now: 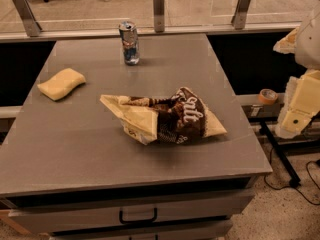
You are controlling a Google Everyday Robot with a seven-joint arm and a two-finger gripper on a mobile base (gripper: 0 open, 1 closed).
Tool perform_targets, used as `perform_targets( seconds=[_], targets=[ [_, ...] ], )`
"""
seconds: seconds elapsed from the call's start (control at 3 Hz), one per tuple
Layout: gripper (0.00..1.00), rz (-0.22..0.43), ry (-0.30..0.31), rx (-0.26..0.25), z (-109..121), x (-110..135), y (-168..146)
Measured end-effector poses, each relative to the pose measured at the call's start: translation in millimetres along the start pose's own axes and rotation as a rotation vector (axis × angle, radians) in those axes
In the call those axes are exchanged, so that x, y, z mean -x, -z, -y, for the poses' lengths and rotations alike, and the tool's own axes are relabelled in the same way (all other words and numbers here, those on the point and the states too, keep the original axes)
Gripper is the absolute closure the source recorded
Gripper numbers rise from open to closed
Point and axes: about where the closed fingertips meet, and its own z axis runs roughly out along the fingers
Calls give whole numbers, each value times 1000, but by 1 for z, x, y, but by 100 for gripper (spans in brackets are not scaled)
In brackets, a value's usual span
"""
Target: Pick brown chip bag
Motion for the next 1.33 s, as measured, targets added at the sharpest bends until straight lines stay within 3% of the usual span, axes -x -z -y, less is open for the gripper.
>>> perform_targets(
  seconds=[0.33, 0.67, 1.0, 1.33],
  targets=[
    [0, 0, 0, 0, 0, 0, 0],
    [0, 95, 30, 4, -7, 21, -13],
    [0, 271, 75, 28, -29, 65, -40],
    [0, 385, 136, 76, -53, 105, -68]
  ],
)
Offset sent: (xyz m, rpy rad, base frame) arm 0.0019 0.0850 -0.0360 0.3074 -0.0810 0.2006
